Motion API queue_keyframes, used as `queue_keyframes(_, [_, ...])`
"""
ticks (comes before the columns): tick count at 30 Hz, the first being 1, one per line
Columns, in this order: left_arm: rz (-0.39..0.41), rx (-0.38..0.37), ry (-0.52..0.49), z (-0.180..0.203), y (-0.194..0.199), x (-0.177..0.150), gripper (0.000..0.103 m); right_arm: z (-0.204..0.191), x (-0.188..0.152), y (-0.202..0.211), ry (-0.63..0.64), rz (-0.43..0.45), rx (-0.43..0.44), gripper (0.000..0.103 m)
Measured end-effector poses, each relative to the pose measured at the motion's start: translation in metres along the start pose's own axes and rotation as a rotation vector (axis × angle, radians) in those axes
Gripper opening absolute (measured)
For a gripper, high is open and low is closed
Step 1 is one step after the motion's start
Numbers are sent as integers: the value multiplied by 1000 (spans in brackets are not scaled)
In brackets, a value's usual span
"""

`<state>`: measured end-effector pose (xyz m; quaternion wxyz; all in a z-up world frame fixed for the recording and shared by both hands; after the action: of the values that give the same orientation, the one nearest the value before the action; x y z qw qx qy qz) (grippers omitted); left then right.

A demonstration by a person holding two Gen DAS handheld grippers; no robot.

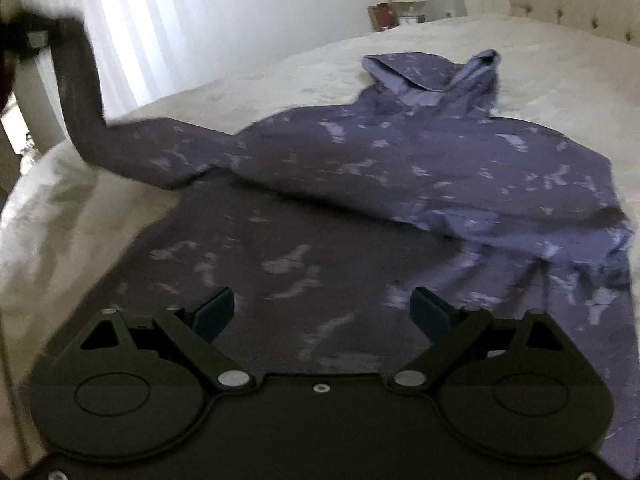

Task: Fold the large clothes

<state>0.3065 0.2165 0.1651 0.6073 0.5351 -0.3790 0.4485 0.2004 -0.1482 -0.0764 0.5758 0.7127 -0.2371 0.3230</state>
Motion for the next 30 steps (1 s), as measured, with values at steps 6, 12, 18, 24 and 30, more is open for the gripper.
queue_keyframes(6, [37,-206,-86,128,-14,20,6,34,-20,-6,-101,2,-20,95])
queue_keyframes(12, [-51,-385,-164,244,-58,-38,6,54,-14,9,-101,26,-49,95])
queue_keyframes(18, [-316,-387,-268,322,-123,-130,6,87,-8,20,-219,35,-49,95])
queue_keyframes(24, [-538,-355,-327,356,-149,-208,7,114,-9,23,-283,10,-102,96])
queue_keyframes(30, [-593,-326,-380,361,-149,-242,8,128,-13,19,-309,-32,-126,96])
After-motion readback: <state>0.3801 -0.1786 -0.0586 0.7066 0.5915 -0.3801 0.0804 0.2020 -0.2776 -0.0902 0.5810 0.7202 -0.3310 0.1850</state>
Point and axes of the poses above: each gripper's, at about its wrist camera, not at the fingertips, and y roughly against the way its jaws point, z to its right, x to its top, the point moved 4 cm from there along -y, roughly the way its jaws point, and after that the axes turned 8 degrees about -x, right-handed, at the moved point
